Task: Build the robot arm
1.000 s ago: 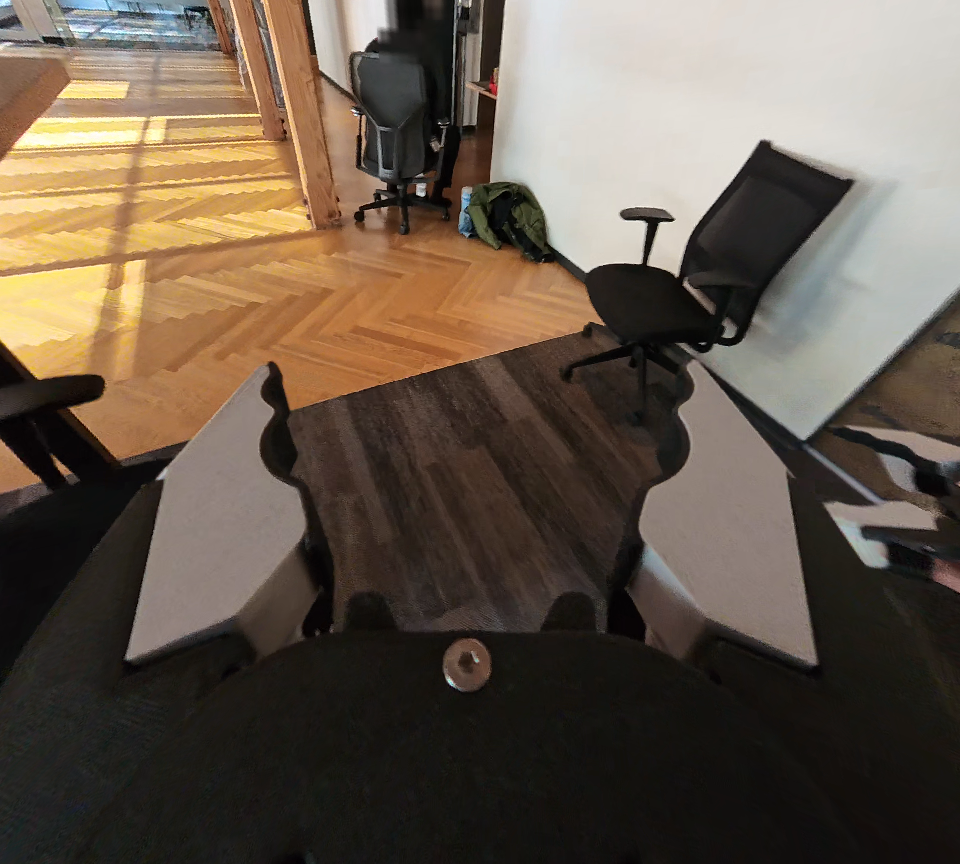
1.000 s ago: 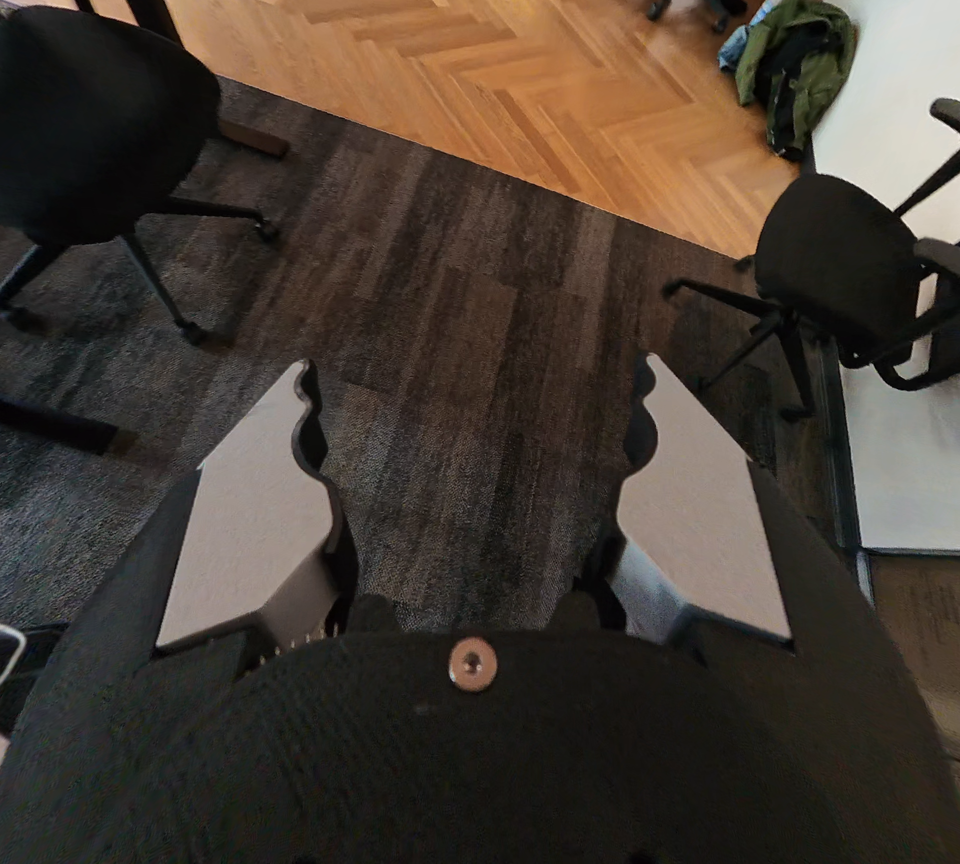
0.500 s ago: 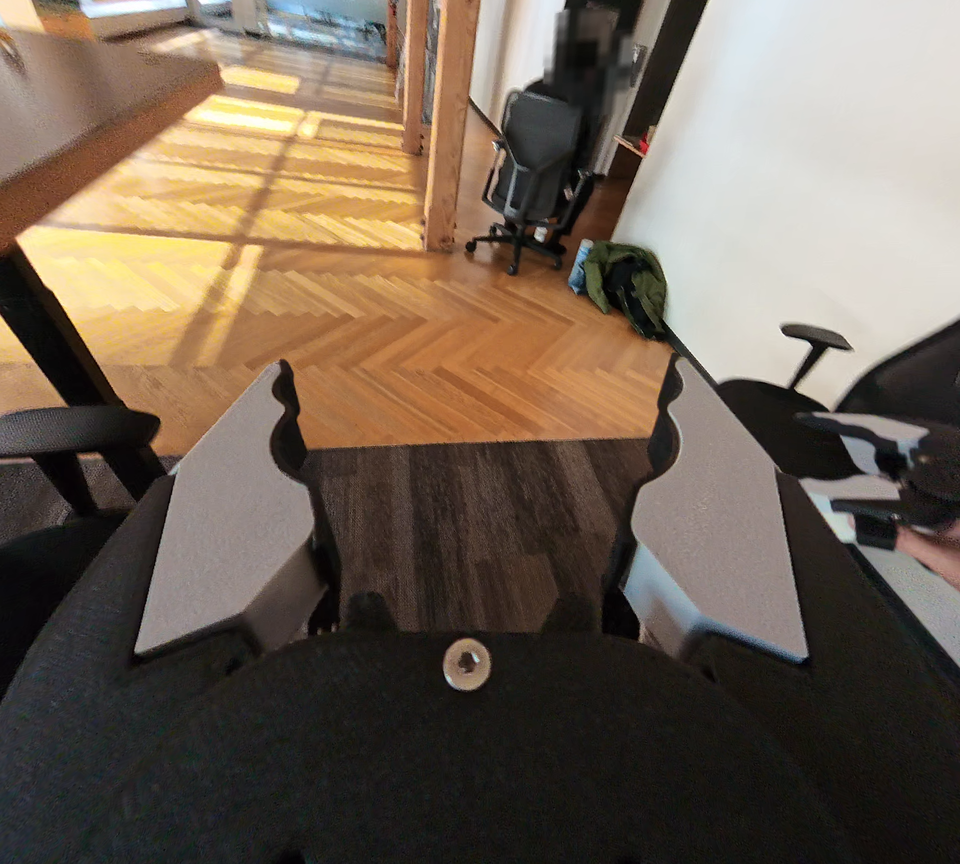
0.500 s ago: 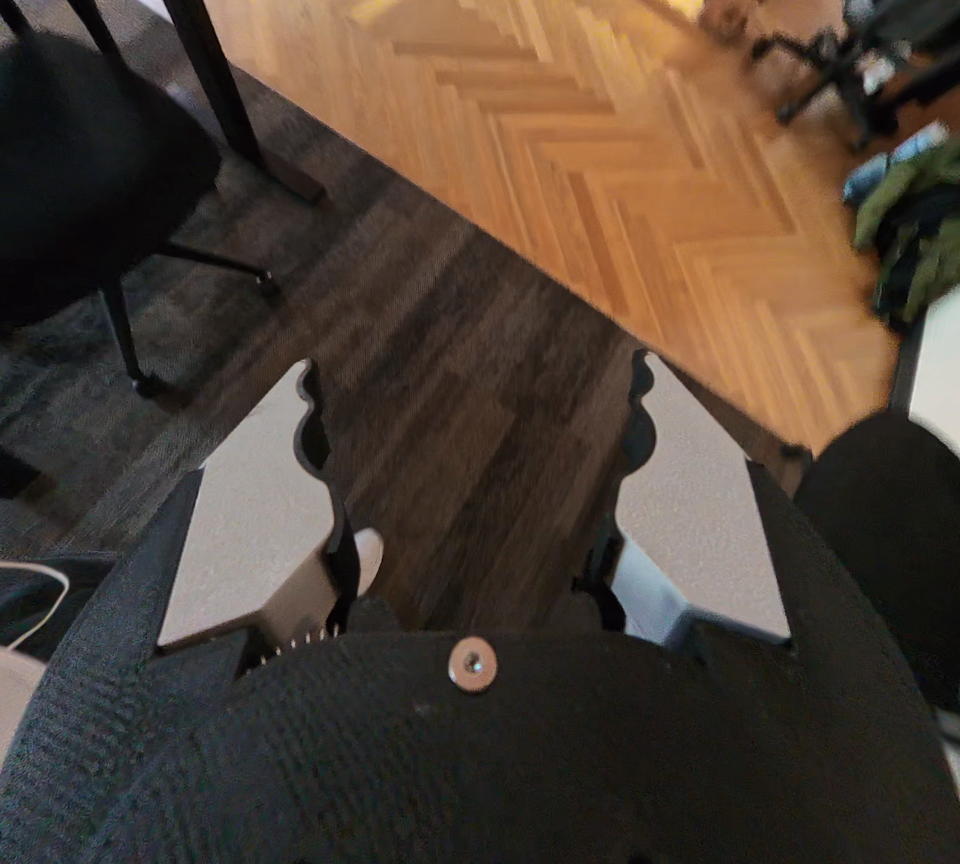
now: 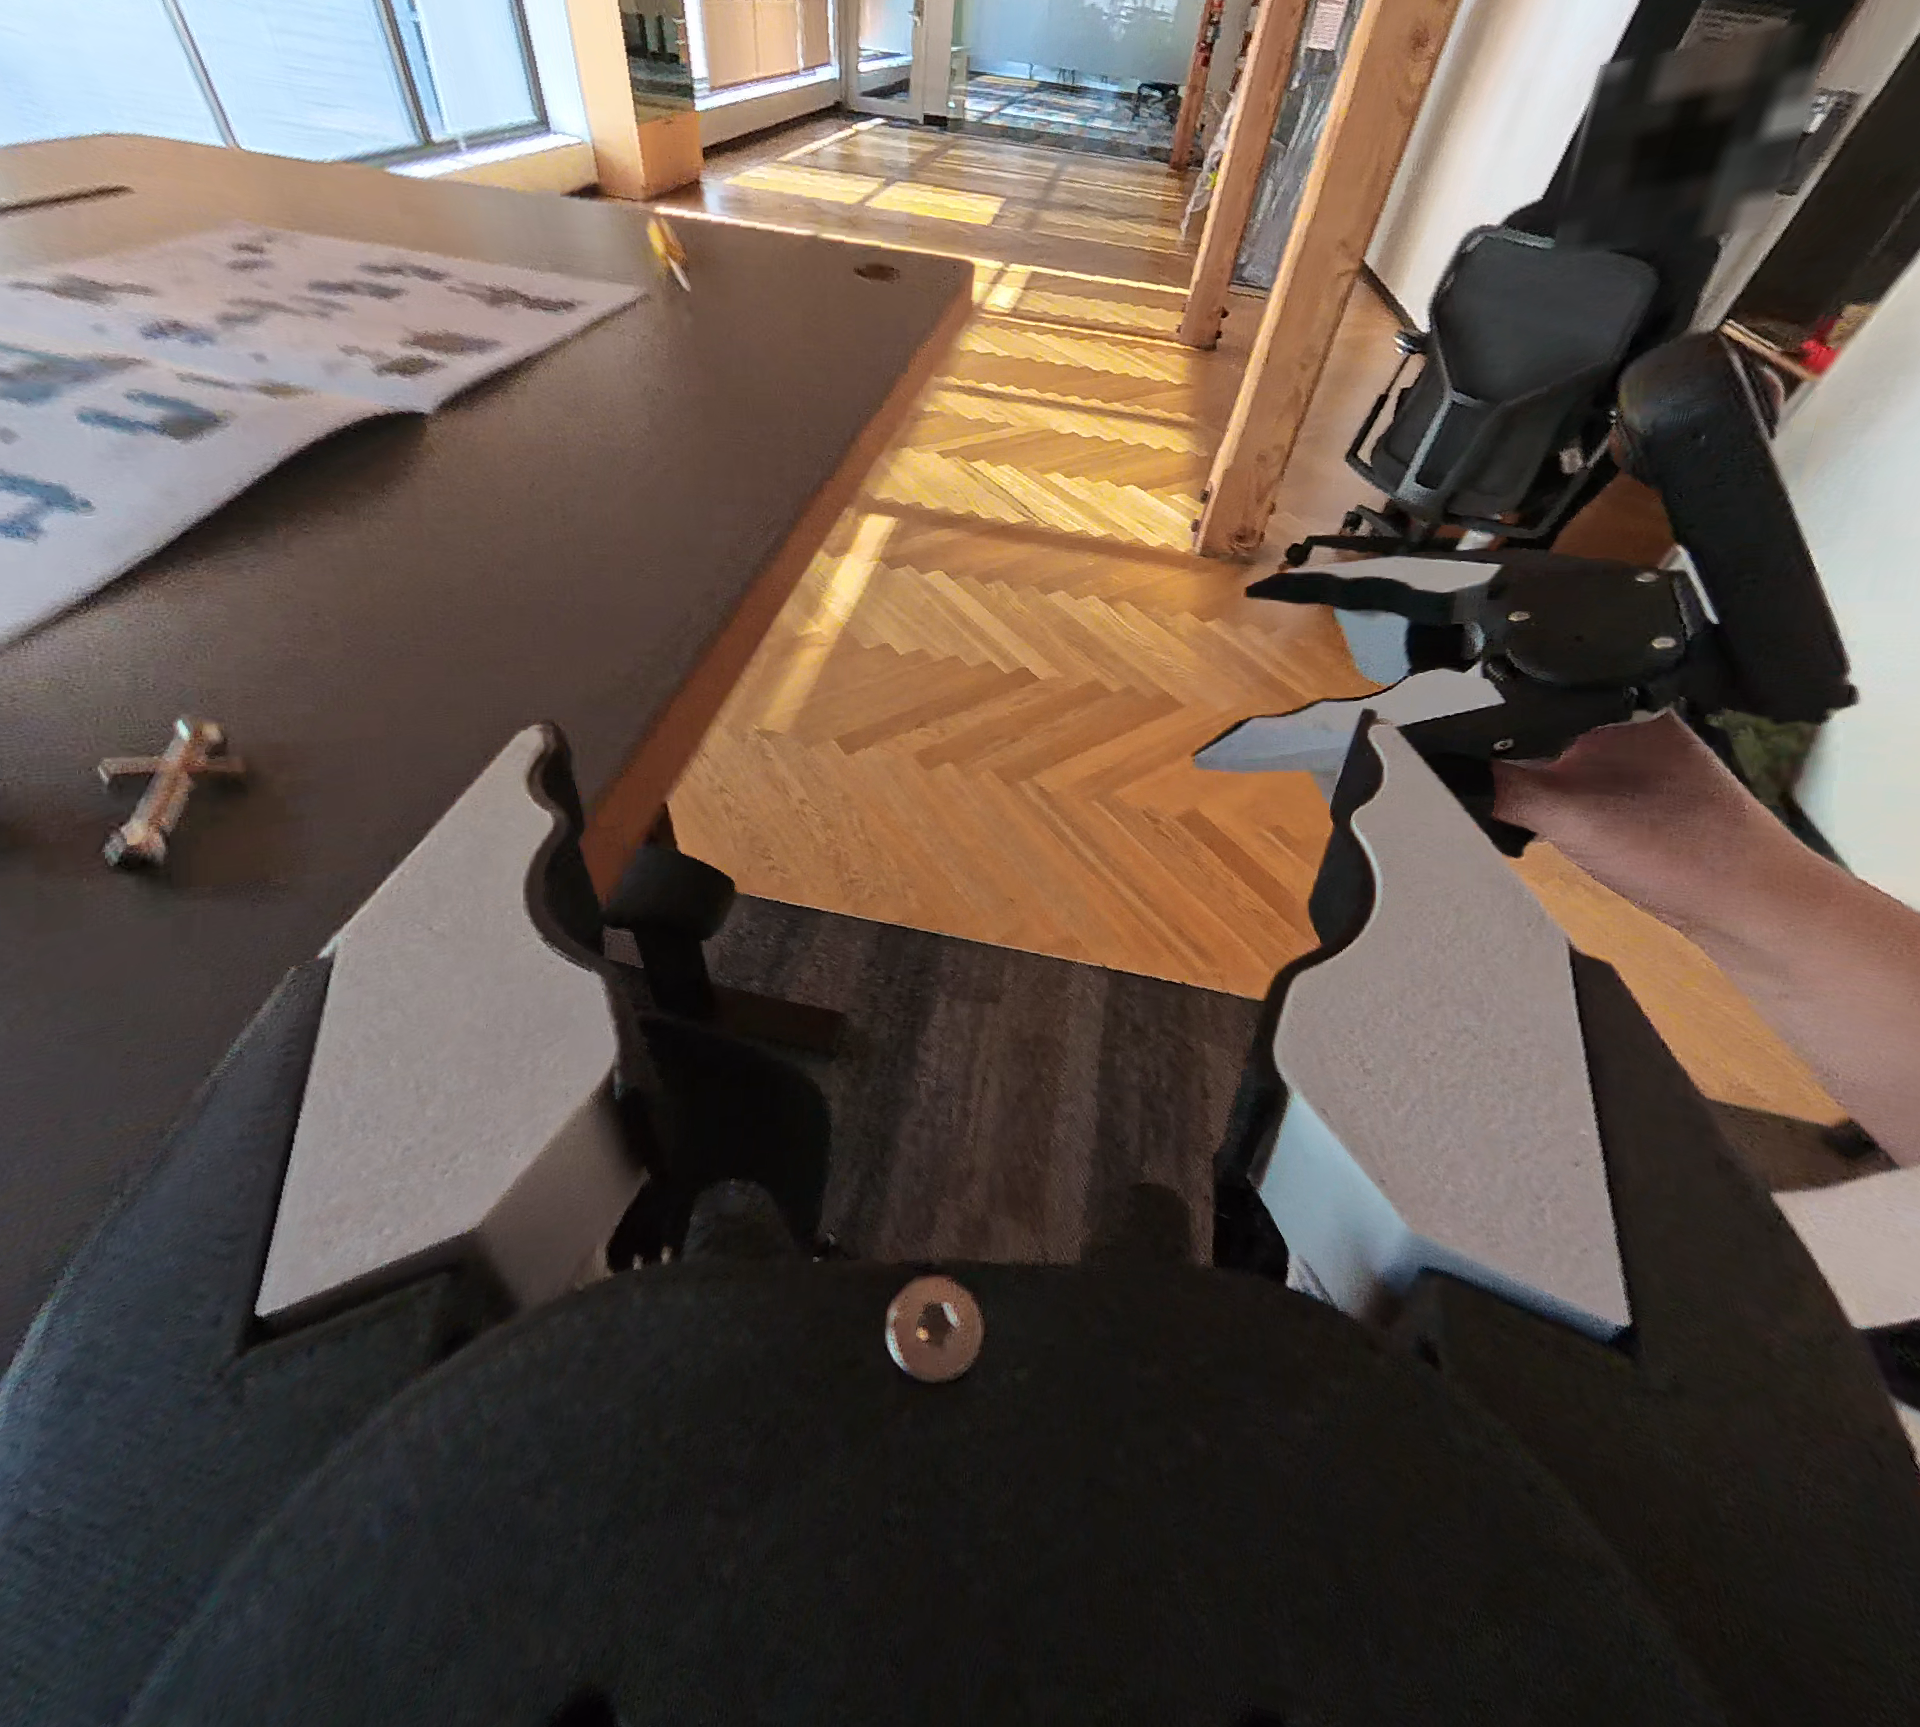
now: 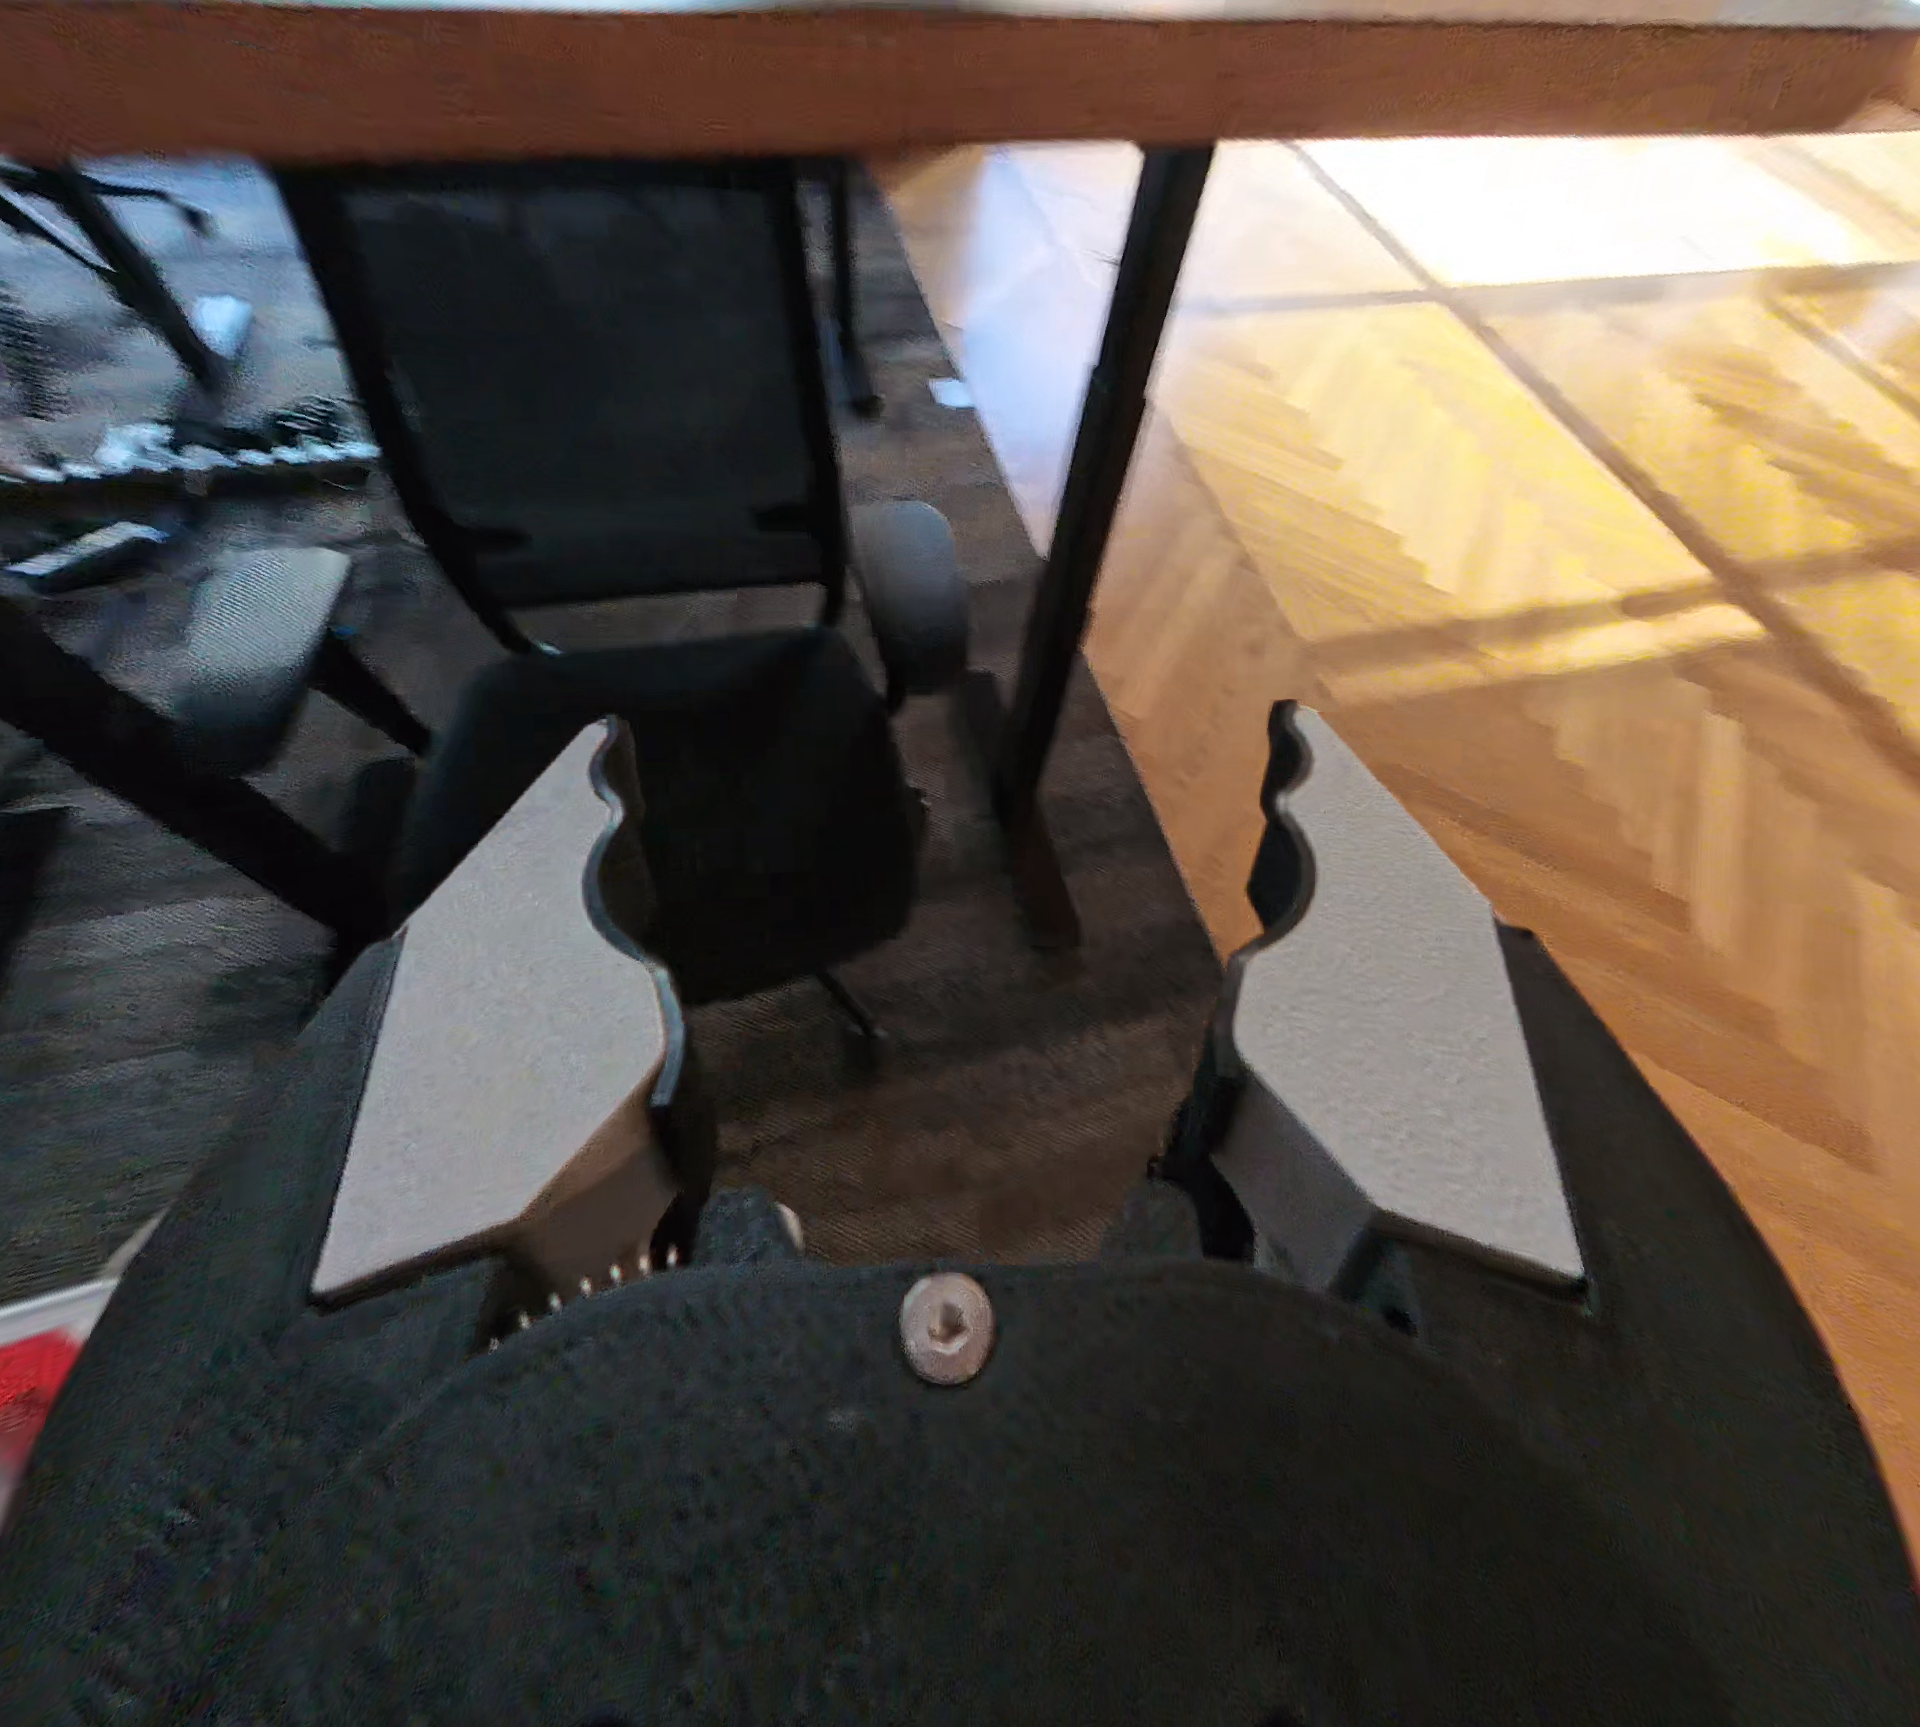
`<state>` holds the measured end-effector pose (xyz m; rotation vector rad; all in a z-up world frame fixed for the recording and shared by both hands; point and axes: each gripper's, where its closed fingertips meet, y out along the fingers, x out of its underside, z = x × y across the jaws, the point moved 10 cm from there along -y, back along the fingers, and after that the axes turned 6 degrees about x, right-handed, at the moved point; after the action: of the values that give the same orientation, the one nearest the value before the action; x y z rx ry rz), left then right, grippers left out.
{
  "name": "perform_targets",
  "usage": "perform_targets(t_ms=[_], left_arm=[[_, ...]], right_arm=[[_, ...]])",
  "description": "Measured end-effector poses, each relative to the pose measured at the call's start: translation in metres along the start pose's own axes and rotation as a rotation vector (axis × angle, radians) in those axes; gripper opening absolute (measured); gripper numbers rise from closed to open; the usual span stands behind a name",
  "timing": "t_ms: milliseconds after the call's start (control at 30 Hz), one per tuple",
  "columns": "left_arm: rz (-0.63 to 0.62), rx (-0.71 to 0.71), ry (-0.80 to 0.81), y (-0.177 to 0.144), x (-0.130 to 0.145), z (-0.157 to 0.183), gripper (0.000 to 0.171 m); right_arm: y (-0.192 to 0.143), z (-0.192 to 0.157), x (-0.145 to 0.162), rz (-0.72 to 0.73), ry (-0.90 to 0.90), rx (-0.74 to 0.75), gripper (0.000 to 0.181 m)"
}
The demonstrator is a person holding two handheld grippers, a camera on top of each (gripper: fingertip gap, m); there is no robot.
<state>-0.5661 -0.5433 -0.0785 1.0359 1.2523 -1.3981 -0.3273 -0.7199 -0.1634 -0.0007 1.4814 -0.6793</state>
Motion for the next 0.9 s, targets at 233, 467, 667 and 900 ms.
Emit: perform_targets(t_ms=[233, 467, 667, 900], left_arm=[[-0.084, -0.167, 0.005, 0.076, -0.052, -0.06, 0.14], [-0.196, -0.455, -0.099, 0.151, -0.056, -0.112, 0.14], [-0.294, -0.689, -0.23, 0.191, -0.045, -0.147, 0.14], [-0.473, -0.893, -0.278, 0.21, -0.035, -0.161, 0.143]], right_arm=[[0.078, 0.023, -0.118, 0.103, -0.127, -0.215, 0.117], [0.183, 0.051, -0.191, 0.126, -0.156, -0.404, 0.119], [0.268, 0.026, -0.215, -0.021, -0.345, -0.683, 0.127], [0.306, 0.003, -0.206, -0.111, -0.57, -0.872, 0.129]])
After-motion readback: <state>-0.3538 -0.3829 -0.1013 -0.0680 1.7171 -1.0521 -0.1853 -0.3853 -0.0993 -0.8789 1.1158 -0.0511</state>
